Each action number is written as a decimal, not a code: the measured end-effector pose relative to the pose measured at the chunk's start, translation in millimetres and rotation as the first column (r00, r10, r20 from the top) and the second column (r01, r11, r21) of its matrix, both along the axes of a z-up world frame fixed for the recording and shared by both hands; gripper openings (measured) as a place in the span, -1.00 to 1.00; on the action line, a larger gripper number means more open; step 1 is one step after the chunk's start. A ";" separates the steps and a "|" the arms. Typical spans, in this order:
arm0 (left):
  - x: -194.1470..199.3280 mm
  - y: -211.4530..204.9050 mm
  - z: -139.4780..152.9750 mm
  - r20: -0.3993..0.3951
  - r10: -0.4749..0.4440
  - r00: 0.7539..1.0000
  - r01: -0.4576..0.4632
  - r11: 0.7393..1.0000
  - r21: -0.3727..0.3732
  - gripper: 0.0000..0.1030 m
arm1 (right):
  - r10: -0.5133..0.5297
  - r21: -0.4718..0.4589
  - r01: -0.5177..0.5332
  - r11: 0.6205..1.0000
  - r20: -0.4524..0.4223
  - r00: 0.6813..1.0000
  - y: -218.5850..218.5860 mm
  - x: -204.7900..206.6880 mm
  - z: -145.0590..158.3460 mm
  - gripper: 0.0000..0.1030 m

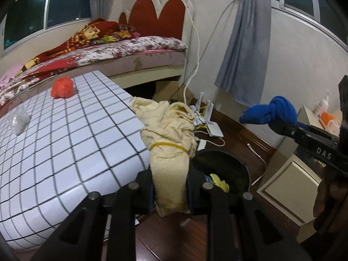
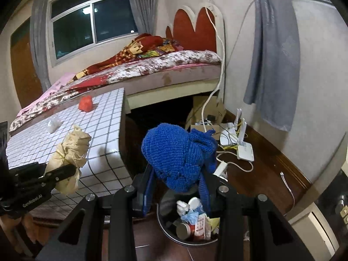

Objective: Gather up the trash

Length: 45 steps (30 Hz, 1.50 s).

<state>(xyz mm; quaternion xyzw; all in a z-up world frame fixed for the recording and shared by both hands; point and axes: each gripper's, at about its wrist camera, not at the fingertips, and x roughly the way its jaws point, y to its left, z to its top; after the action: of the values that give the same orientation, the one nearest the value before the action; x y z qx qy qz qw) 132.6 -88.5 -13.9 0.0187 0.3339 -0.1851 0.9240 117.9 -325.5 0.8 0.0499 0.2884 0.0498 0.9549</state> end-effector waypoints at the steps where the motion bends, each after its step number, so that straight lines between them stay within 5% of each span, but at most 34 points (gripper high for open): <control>1: 0.0 -5.2 -2.6 -0.008 -0.013 1.000 0.013 1.000 0.001 -0.54 | -0.005 0.000 0.005 1.000 -0.003 1.000 -3.2 -1.0 -1.9 -0.26; 17: 3.4 -69.8 -36.6 -0.066 -0.171 0.983 0.171 0.985 -0.006 -0.54 | -0.078 0.003 0.078 0.997 -0.089 0.993 -52.5 -7.2 -44.7 -0.25; 45: 42.1 -109.5 -103.1 -0.241 -0.260 0.935 0.267 0.964 -0.006 -0.53 | -0.010 -0.047 -0.004 0.999 -0.290 0.957 -56.2 37.7 -130.6 -0.25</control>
<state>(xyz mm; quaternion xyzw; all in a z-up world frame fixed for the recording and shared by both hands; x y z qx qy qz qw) 174.7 -198.1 -117.1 0.0530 0.4399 -0.3036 0.8435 155.6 -381.7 -129.8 0.0347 0.4263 0.0339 0.9033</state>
